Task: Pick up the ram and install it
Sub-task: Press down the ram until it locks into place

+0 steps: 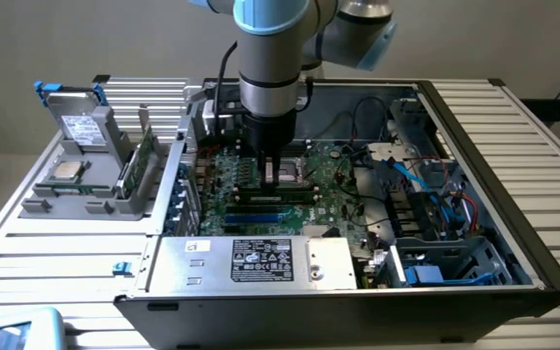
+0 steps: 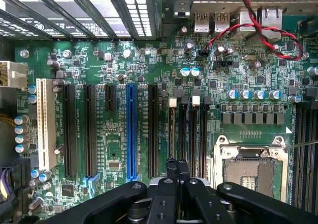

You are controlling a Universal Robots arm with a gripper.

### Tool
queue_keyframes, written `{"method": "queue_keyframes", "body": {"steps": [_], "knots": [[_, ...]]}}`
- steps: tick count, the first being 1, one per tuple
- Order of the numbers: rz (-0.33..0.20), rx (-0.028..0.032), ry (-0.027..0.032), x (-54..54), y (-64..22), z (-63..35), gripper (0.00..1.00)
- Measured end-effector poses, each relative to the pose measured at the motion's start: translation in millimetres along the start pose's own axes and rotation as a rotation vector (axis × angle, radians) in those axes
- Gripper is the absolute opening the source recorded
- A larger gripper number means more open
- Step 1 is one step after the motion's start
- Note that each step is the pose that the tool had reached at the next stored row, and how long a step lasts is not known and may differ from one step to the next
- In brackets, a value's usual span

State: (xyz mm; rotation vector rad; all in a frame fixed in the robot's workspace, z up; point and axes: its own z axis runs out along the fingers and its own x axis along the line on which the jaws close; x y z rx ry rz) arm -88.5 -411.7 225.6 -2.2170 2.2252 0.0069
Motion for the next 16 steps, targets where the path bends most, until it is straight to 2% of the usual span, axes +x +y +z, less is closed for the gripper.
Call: {"method": "queue_keyframes", "body": {"steps": [3,7,12,16], "knots": [[0.0,0.0015,-0.0022,-0.4,-0.3,-2.2,0.11],[0.0,0.0003,-0.0007,-0.3,-1.6,-19.4,0.11],[0.0,0.0003,-0.0007,-0.4,-11.8,-32.7,0.11],[0.0,0.0001,-0.0006,-0.5,-20.0,-35.5,0.11]]}}
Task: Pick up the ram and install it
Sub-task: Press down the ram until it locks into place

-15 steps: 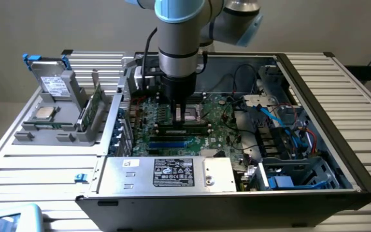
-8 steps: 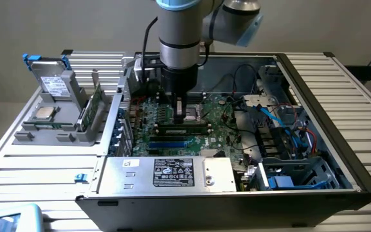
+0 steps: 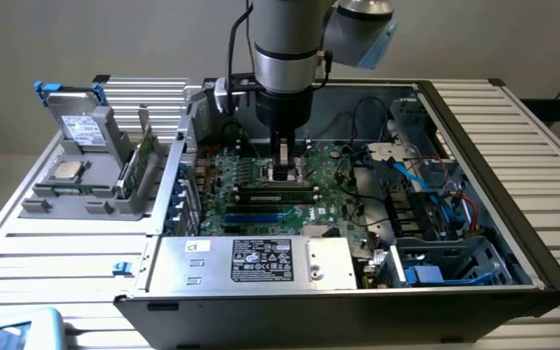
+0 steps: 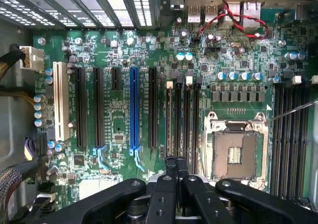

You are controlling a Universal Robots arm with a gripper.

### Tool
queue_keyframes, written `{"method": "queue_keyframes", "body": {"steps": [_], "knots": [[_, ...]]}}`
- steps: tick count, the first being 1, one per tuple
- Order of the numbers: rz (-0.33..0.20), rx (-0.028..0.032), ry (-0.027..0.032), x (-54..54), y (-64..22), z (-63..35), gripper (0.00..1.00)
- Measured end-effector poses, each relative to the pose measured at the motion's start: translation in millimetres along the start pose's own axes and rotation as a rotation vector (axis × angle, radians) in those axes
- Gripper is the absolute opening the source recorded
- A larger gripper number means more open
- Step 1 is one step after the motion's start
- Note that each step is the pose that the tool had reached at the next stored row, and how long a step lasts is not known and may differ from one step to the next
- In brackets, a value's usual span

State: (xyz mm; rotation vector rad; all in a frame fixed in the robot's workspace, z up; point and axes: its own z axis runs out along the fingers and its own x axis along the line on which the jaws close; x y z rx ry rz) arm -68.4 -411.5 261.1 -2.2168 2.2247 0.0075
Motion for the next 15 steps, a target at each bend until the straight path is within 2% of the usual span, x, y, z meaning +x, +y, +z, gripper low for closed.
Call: {"method": "queue_keyframes", "body": {"steps": [9,15], "knots": [[0.0,-0.0006,0.0002,0.0,0.1,-0.1,0.11],[0.075,-0.0004,0.0001,0.0,0.1,0.1,0.11]]}}
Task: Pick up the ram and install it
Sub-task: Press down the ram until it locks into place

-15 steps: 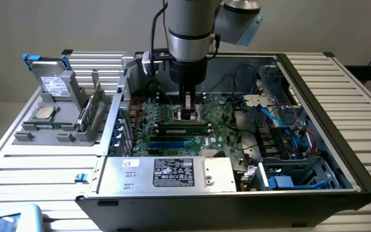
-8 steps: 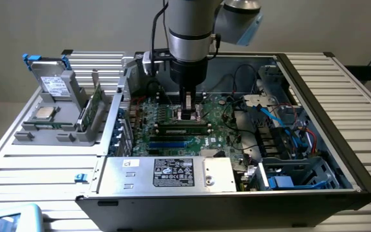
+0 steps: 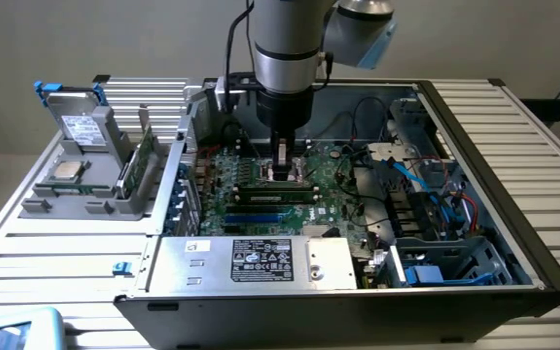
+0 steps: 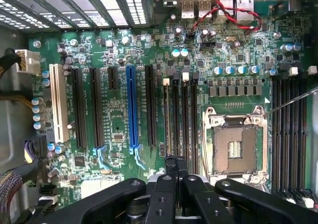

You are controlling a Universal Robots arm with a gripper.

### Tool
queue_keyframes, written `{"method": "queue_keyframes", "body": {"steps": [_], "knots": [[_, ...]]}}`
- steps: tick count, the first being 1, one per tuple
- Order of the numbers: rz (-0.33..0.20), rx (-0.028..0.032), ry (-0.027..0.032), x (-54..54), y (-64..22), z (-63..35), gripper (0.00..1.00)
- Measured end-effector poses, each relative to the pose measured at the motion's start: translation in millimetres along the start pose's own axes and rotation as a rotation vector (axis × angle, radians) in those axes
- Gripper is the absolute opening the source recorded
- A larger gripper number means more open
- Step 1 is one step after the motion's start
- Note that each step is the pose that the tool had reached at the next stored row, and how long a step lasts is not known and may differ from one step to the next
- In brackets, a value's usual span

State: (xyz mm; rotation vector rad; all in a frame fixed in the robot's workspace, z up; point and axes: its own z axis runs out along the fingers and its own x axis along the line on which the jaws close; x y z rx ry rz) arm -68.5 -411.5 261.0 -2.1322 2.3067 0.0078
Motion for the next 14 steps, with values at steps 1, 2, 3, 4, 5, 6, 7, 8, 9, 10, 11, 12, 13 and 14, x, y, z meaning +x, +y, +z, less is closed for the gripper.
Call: {"method": "queue_keyframes", "body": {"steps": [1,2,3,4,5,6,7,8,9,10,11,12,13,14], "knots": [[0.015,0.0001,-0.0002,0.0,0.0,0.2,0.11],[0.031,0.0002,-0.0003,0.0,0.0,0.3,0.11],[0.048,0.0003,-0.0004,0.0,0.0,0.5,0.11],[0.062,0.0003,-0.0005,0.0,0.0,0.7,0.11],[0.077,0.0004,-0.0005,0.0,0.0,0.9,0.11],[0.092,0.0004,-0.0004,0.0,0.0,1.0,0.11],[0.107,0.0005,-0.0005,0.0,0.0,1.2,0.11],[0.122,0.0005,-0.0005,0.0,0.0,1.2,0.11],[0.138,0.0006,-0.0007,0.0,0.0,1.4,0.11],[0.153,0.0006,-0.0007,0.0,0.0,1.5,0.11],[0.17,0.0007,-0.0007,0.0,0.0,1.6,0.11],[0.186,0.0008,-0.0008,0.0,0.0,1.6,0.11],[0.201,0.0008,-0.0008,0.0,0.0,1.7,0.11],[0.216,0.0008,-0.0008,0.0,0.0,1.7,0.11]]}}
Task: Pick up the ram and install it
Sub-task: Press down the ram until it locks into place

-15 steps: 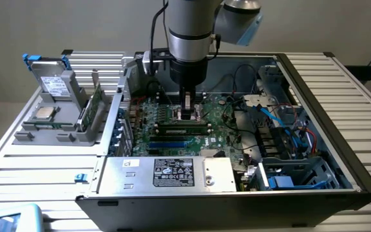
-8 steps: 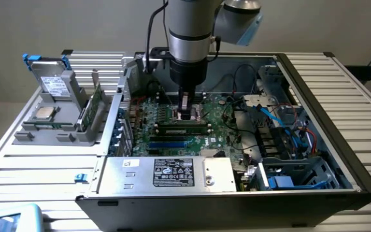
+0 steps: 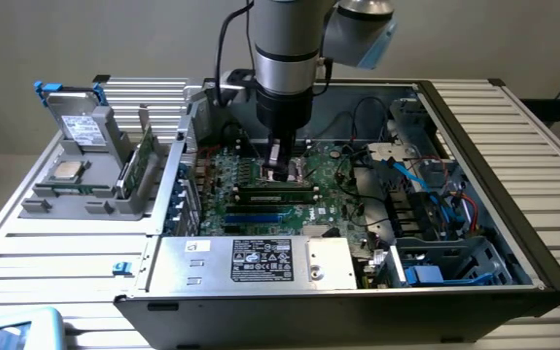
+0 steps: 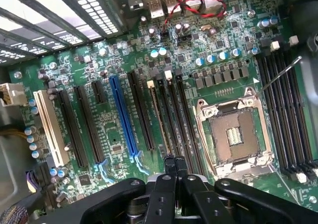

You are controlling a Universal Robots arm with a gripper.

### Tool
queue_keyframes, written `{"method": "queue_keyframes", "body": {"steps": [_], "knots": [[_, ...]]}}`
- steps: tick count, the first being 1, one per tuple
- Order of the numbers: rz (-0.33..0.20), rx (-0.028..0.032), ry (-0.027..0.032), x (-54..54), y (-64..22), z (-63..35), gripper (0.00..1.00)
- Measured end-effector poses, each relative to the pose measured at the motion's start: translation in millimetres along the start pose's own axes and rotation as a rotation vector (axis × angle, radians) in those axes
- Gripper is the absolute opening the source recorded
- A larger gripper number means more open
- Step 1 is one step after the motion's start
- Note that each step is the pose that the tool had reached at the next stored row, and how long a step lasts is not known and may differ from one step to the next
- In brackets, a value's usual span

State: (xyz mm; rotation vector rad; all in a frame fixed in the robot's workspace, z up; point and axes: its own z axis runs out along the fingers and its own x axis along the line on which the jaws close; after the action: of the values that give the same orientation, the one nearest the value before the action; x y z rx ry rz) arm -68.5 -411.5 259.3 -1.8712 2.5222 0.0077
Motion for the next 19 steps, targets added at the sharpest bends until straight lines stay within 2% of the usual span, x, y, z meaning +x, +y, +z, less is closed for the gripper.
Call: {"method": "queue_keyframes", "body": {"steps": [19], "knots": [[0.276,0.0011,-0.0011,0.0,0.0,0.1,0.11]]}}
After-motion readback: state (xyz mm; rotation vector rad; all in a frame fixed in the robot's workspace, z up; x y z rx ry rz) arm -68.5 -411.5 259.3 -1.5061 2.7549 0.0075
